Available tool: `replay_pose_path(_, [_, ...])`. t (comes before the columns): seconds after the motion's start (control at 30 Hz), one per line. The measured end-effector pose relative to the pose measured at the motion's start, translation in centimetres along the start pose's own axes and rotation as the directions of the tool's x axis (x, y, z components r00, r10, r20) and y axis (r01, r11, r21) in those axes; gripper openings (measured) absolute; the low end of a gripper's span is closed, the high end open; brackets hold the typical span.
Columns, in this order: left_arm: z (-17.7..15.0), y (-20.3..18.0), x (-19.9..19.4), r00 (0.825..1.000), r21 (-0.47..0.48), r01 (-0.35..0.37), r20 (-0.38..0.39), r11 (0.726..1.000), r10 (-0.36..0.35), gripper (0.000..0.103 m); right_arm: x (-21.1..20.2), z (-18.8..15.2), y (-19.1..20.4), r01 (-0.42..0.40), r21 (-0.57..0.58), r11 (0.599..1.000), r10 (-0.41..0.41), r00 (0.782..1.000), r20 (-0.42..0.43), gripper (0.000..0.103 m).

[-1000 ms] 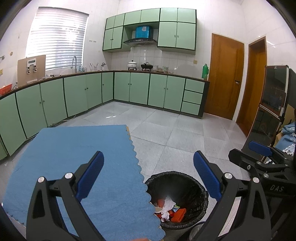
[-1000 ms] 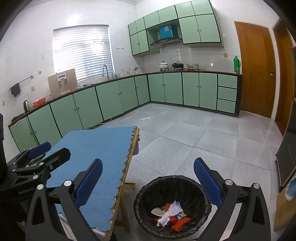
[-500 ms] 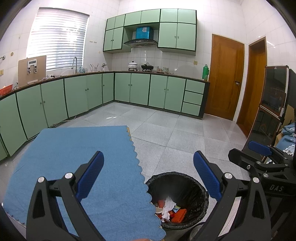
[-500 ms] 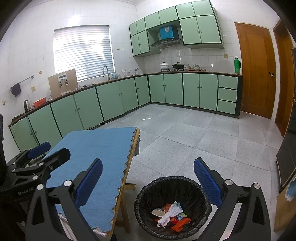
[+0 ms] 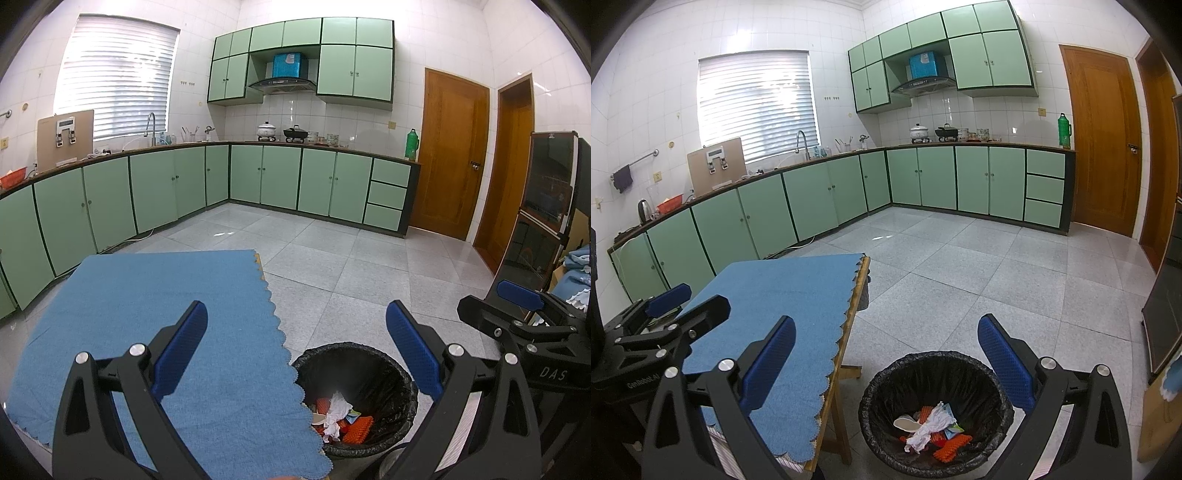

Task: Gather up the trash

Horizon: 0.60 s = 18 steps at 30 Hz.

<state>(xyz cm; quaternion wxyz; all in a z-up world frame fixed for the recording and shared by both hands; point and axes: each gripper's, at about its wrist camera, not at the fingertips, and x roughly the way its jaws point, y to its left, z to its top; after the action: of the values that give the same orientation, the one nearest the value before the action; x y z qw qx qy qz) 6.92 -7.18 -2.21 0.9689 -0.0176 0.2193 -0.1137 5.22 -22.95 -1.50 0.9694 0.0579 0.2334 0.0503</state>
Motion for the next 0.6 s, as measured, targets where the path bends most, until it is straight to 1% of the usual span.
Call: replay_pose_path(0.6, [0.00, 0.06, 0.02, 1.000, 0.000, 0.000, 0.000, 1.000, 0.000, 0.094, -0.02, -0.03, 0.10, 0.000, 0.000, 1.000, 0.000, 1.000, -0.001, 0.097])
